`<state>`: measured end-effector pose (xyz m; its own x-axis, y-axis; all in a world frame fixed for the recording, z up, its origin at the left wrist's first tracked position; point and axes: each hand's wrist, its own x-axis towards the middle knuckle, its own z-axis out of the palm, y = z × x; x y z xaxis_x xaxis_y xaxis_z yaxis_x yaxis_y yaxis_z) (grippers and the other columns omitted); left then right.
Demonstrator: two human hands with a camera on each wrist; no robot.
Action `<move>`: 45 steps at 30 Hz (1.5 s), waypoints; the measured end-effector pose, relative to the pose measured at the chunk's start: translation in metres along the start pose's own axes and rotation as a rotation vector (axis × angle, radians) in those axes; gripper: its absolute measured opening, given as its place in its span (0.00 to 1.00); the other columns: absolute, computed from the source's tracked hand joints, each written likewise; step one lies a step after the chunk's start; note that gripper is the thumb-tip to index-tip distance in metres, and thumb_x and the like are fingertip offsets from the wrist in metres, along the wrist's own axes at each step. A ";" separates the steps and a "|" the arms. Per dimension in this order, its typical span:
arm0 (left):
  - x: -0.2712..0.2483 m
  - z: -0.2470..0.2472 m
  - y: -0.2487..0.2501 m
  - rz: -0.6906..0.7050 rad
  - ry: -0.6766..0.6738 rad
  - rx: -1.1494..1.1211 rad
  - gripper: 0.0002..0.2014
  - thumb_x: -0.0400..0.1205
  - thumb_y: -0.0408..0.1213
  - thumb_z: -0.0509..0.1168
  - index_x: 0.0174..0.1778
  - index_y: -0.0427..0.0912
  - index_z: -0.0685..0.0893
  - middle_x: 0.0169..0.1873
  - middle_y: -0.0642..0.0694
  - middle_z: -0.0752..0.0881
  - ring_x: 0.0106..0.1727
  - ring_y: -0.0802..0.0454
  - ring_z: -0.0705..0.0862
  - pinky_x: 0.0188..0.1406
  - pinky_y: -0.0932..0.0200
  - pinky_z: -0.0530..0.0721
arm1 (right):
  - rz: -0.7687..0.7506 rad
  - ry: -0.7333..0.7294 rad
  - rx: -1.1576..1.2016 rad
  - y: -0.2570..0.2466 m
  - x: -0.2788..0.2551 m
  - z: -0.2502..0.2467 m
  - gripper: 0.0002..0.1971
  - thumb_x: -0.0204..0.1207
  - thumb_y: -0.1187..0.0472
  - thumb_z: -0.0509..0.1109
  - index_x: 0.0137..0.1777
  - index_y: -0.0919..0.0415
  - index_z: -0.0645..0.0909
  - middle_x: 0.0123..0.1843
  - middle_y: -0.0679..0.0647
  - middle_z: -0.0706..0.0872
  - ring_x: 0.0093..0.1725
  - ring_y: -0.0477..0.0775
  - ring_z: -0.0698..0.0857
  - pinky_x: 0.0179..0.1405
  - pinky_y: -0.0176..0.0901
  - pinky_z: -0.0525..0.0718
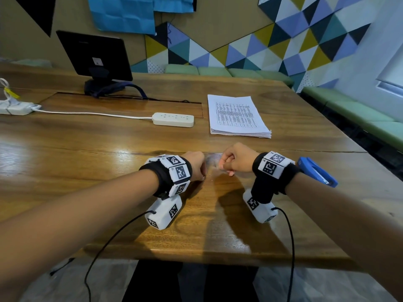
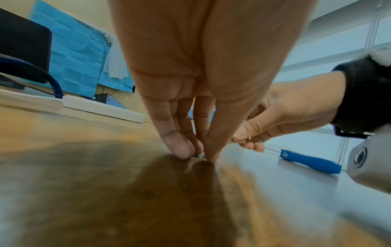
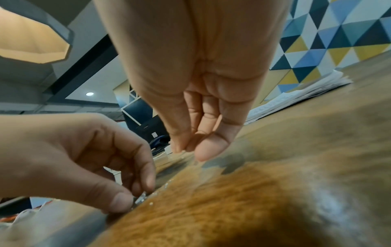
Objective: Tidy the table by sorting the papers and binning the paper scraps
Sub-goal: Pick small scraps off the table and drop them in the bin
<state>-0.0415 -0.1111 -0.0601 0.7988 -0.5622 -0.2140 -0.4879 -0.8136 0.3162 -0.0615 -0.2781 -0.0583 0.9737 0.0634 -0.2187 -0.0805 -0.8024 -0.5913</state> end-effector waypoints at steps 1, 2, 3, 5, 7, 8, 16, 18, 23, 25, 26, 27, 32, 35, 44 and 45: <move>0.003 0.001 0.003 0.003 0.001 -0.002 0.07 0.76 0.36 0.71 0.49 0.41 0.89 0.50 0.45 0.90 0.53 0.48 0.87 0.56 0.55 0.86 | 0.006 -0.005 0.029 0.002 0.000 0.001 0.11 0.74 0.70 0.70 0.33 0.57 0.83 0.27 0.52 0.85 0.22 0.41 0.83 0.36 0.36 0.86; 0.006 0.001 0.006 0.008 0.003 -0.005 0.07 0.76 0.35 0.71 0.48 0.41 0.89 0.50 0.45 0.90 0.53 0.47 0.87 0.56 0.54 0.86 | 0.010 -0.012 0.051 0.004 0.000 0.002 0.10 0.75 0.70 0.71 0.34 0.57 0.83 0.28 0.52 0.85 0.22 0.40 0.83 0.34 0.34 0.86; 0.008 0.002 0.008 0.019 0.008 -0.011 0.06 0.76 0.35 0.71 0.47 0.41 0.89 0.50 0.45 0.90 0.53 0.48 0.87 0.56 0.54 0.85 | 0.012 -0.021 0.066 0.005 0.000 0.003 0.10 0.75 0.70 0.71 0.34 0.58 0.82 0.28 0.52 0.85 0.21 0.39 0.83 0.32 0.31 0.86; 0.011 0.001 0.013 0.045 0.025 -0.016 0.06 0.76 0.33 0.71 0.47 0.40 0.90 0.49 0.45 0.90 0.53 0.48 0.87 0.53 0.57 0.84 | 0.014 -0.040 0.083 0.008 0.000 0.004 0.09 0.76 0.69 0.71 0.35 0.59 0.82 0.30 0.51 0.84 0.21 0.38 0.82 0.30 0.29 0.85; 0.013 0.000 0.013 0.064 0.042 -0.006 0.08 0.76 0.32 0.72 0.50 0.39 0.87 0.50 0.45 0.89 0.54 0.49 0.86 0.47 0.62 0.79 | 0.015 -0.054 0.081 0.011 0.001 0.005 0.09 0.76 0.68 0.71 0.35 0.58 0.83 0.31 0.51 0.85 0.24 0.39 0.82 0.34 0.31 0.86; 0.012 -0.002 0.012 0.073 0.046 0.000 0.11 0.75 0.32 0.72 0.53 0.40 0.85 0.51 0.45 0.88 0.54 0.49 0.85 0.46 0.63 0.77 | 0.017 -0.056 0.084 0.013 0.001 0.004 0.09 0.76 0.68 0.71 0.35 0.57 0.83 0.31 0.50 0.85 0.24 0.39 0.83 0.34 0.32 0.86; 0.007 0.002 0.000 0.337 -0.073 0.330 0.26 0.79 0.35 0.68 0.74 0.47 0.73 0.70 0.46 0.74 0.71 0.47 0.73 0.69 0.55 0.70 | 0.030 -0.047 0.105 0.015 0.003 0.001 0.10 0.76 0.68 0.71 0.34 0.57 0.82 0.32 0.50 0.85 0.22 0.37 0.82 0.32 0.29 0.85; 0.006 0.002 0.001 0.354 -0.060 0.364 0.23 0.80 0.36 0.66 0.72 0.46 0.76 0.69 0.47 0.74 0.72 0.48 0.72 0.68 0.58 0.69 | 0.017 -0.035 0.110 0.013 0.002 0.002 0.09 0.76 0.68 0.71 0.35 0.57 0.82 0.31 0.51 0.85 0.19 0.36 0.82 0.28 0.26 0.84; 0.013 0.000 0.002 0.292 -0.011 0.249 0.16 0.78 0.36 0.69 0.63 0.46 0.85 0.62 0.48 0.84 0.64 0.48 0.81 0.64 0.58 0.75 | 0.004 -0.028 0.085 0.011 0.004 0.003 0.09 0.75 0.66 0.73 0.34 0.55 0.83 0.30 0.50 0.86 0.22 0.38 0.82 0.37 0.36 0.87; 0.017 0.001 0.003 0.256 -0.001 0.181 0.14 0.76 0.34 0.71 0.58 0.45 0.88 0.59 0.49 0.87 0.61 0.51 0.84 0.63 0.62 0.76 | 0.006 -0.031 0.070 0.011 0.003 0.002 0.09 0.74 0.65 0.73 0.34 0.54 0.83 0.30 0.50 0.86 0.24 0.39 0.83 0.39 0.38 0.87; 0.019 0.001 0.003 0.241 0.003 0.150 0.13 0.76 0.34 0.72 0.57 0.44 0.89 0.57 0.49 0.88 0.59 0.52 0.85 0.61 0.64 0.76 | 0.007 -0.030 0.070 0.011 0.003 0.001 0.09 0.74 0.66 0.73 0.34 0.54 0.83 0.30 0.50 0.86 0.23 0.39 0.83 0.37 0.36 0.87; 0.020 0.001 0.003 0.234 0.013 0.122 0.13 0.75 0.33 0.73 0.55 0.43 0.90 0.55 0.49 0.89 0.57 0.52 0.86 0.58 0.66 0.76 | 0.010 -0.026 0.074 0.011 0.003 0.000 0.10 0.74 0.66 0.73 0.34 0.55 0.83 0.29 0.49 0.86 0.22 0.38 0.83 0.33 0.32 0.86; 0.025 0.000 0.003 0.212 0.052 0.024 0.10 0.72 0.33 0.75 0.49 0.40 0.92 0.50 0.45 0.91 0.52 0.52 0.88 0.48 0.71 0.74 | 0.031 -0.005 0.079 0.013 0.003 -0.006 0.10 0.74 0.67 0.73 0.33 0.55 0.84 0.21 0.45 0.86 0.22 0.39 0.84 0.33 0.33 0.85; 0.027 0.001 0.007 0.208 0.056 0.044 0.09 0.73 0.32 0.75 0.48 0.40 0.92 0.48 0.46 0.92 0.53 0.52 0.88 0.58 0.65 0.81 | 0.032 0.010 0.070 0.016 0.002 -0.008 0.10 0.73 0.66 0.74 0.32 0.54 0.84 0.25 0.47 0.87 0.23 0.40 0.84 0.36 0.36 0.86; 0.026 -0.004 0.016 0.206 0.015 0.138 0.07 0.76 0.31 0.71 0.49 0.41 0.90 0.49 0.45 0.91 0.53 0.50 0.88 0.62 0.54 0.83 | 0.047 0.004 0.071 0.015 0.001 -0.010 0.09 0.73 0.67 0.74 0.33 0.55 0.84 0.28 0.49 0.87 0.21 0.38 0.84 0.31 0.33 0.83; 0.025 -0.004 0.017 0.213 0.006 0.167 0.08 0.77 0.31 0.70 0.50 0.41 0.90 0.50 0.45 0.91 0.54 0.49 0.87 0.62 0.54 0.83 | 0.049 0.004 0.071 0.015 0.001 -0.010 0.09 0.73 0.67 0.74 0.33 0.55 0.84 0.27 0.49 0.87 0.21 0.38 0.84 0.31 0.33 0.83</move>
<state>-0.0282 -0.1380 -0.0560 0.6741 -0.7226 -0.1532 -0.6958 -0.6908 0.1967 -0.0595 -0.2964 -0.0598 0.9691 0.0228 -0.2456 -0.1427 -0.7605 -0.6335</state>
